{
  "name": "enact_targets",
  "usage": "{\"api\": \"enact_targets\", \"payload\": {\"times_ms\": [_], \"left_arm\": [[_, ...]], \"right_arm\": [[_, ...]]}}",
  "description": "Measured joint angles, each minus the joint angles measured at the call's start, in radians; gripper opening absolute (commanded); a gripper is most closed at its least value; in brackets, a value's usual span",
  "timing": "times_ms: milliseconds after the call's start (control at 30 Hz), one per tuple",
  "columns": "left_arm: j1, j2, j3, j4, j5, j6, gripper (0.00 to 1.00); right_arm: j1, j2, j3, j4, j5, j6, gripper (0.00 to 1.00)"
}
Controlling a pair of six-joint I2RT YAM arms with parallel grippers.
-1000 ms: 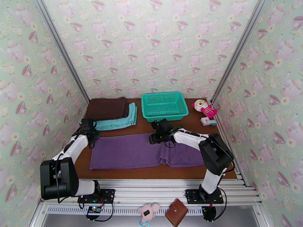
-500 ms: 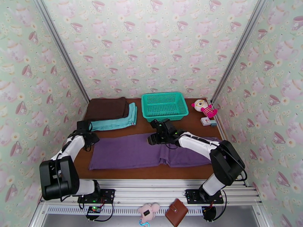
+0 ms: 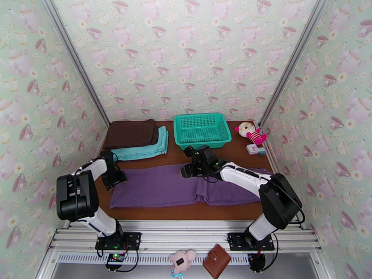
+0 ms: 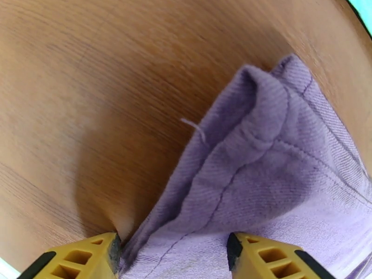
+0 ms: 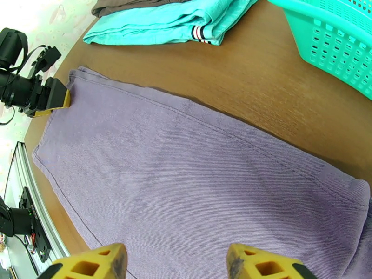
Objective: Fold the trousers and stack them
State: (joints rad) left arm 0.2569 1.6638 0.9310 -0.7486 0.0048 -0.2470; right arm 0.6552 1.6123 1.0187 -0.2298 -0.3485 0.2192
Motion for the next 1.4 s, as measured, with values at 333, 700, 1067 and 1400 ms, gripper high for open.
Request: {"api": "enact_targets", "payload": {"times_ms": [333, 700, 1067, 1400], "left_arm": [[-0.070, 0.078, 0.074, -0.040, 0.033, 0.043, 0.00], [-0.142, -0.023, 0.286, -0.300, -0.224, 0.055, 0.00], [0.032, -0.091, 0.429, -0.472, -0.652, 0.076, 0.00], [-0.100, -0.180, 0.357, -0.431, -0.570, 0.056, 0.00]], "right_arm": [[-0.005, -0.009, -0.010, 0.001, 0.000, 0.000, 0.60], [-0.054, -0.047, -0.062, 0.031, 0.005, 0.005, 0.60], [-0.055, -0.052, -0.067, 0.037, 0.030, 0.031, 0.70], [-0.055, -0.049, -0.064, -0.008, 0.083, 0.032, 0.72]]}}
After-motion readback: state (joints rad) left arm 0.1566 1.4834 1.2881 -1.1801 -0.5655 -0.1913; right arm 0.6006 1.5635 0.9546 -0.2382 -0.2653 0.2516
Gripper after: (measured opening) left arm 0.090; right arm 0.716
